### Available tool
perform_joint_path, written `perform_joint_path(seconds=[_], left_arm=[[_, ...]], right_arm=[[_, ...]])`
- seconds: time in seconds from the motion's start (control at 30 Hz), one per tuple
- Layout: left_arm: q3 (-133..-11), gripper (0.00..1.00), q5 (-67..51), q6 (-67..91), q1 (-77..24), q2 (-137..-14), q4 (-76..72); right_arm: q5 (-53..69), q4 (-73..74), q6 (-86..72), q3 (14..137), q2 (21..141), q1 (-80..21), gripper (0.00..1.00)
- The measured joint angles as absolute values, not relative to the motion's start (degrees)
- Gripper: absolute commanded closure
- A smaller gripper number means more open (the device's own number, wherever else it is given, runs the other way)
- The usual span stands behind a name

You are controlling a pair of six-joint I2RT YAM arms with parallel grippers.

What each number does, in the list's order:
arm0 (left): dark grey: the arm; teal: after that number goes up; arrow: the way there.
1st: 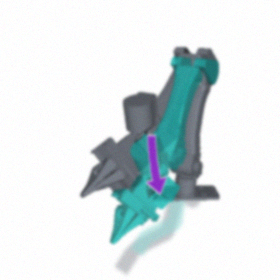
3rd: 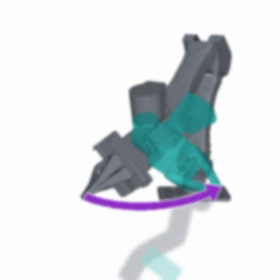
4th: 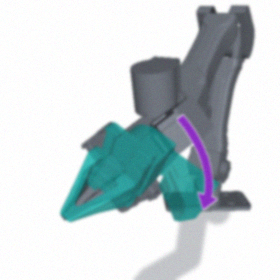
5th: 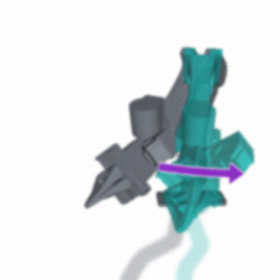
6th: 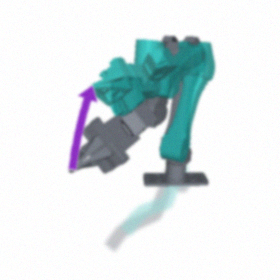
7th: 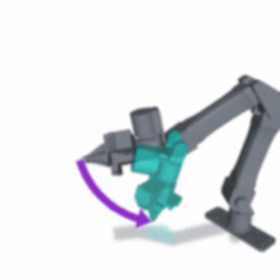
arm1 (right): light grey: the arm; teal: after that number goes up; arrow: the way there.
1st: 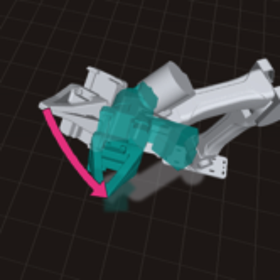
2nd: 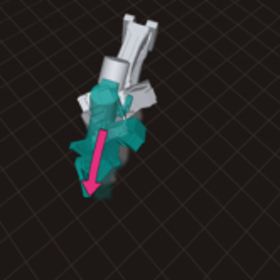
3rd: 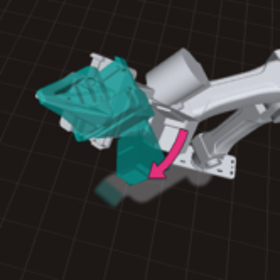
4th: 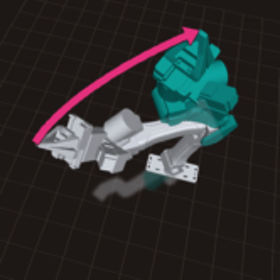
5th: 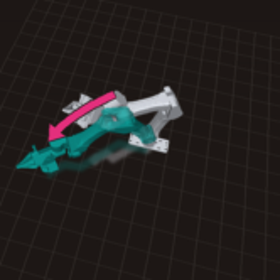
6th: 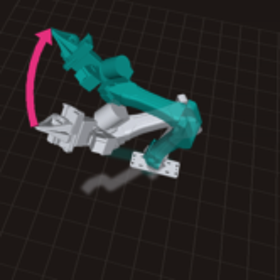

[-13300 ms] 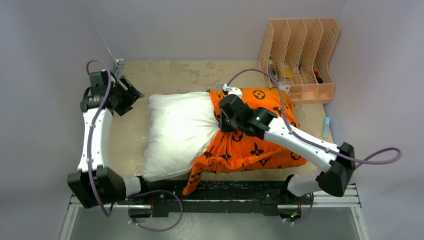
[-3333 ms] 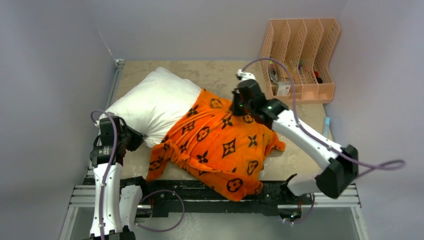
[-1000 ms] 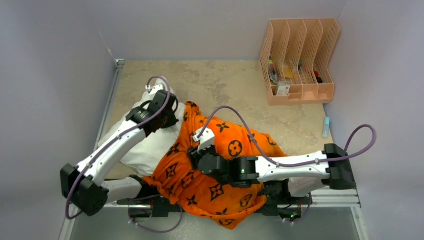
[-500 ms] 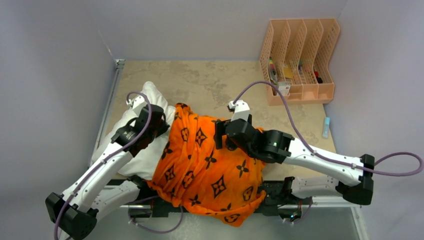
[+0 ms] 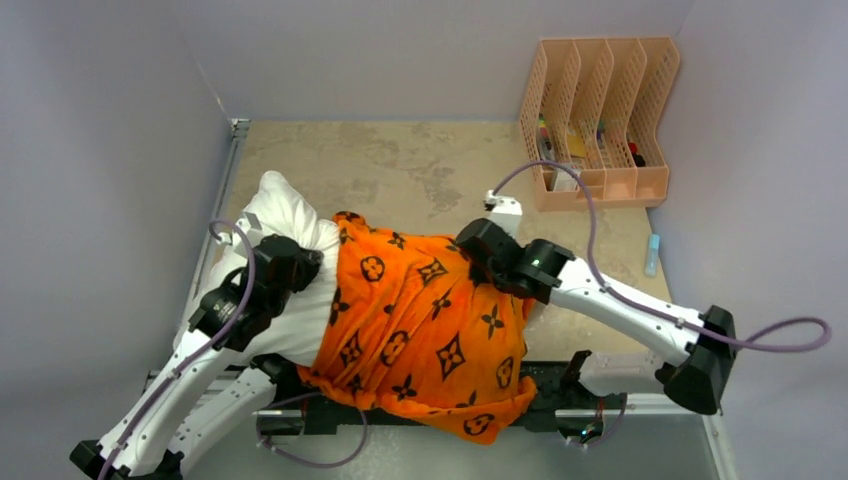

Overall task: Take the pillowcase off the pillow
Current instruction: Remove the pillow from the pillowcase.

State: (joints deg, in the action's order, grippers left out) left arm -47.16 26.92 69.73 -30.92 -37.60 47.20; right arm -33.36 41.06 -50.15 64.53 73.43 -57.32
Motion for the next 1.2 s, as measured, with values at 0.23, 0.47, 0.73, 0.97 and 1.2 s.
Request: perform_joint_path(seconds=[0.23, 0.47, 0.73, 0.97, 1.2], left_arm=[[-45.95, 1.00, 27.27, 73.71, -30.89, -40.27, 45.93], [-46.30, 1.00, 27.88, 73.65, -30.87, -41.28, 46.09], [-46.52, 1.00, 30.26, 71.22, -30.50, -40.82, 47.90], [-46.52, 1.00, 30.24, 70.41, -30.50, -40.21, 47.90], [-46.52, 1.00, 30.65, 70.52, -30.44, -40.49, 48.40]], right_arm=[[-24.03, 39.07, -48.69, 57.30, 64.62, -40.93, 1.00], [-15.42, 39.75, -42.85, 59.55, 64.23, -37.15, 0.68], [-15.20, 39.55, -35.29, 73.30, 66.85, -45.74, 0.38], [-13.45, 34.61, -32.36, 78.13, 82.06, -54.54, 0.34], [-24.53, 30.48, -36.14, 75.07, 88.95, -58.41, 1.00]])
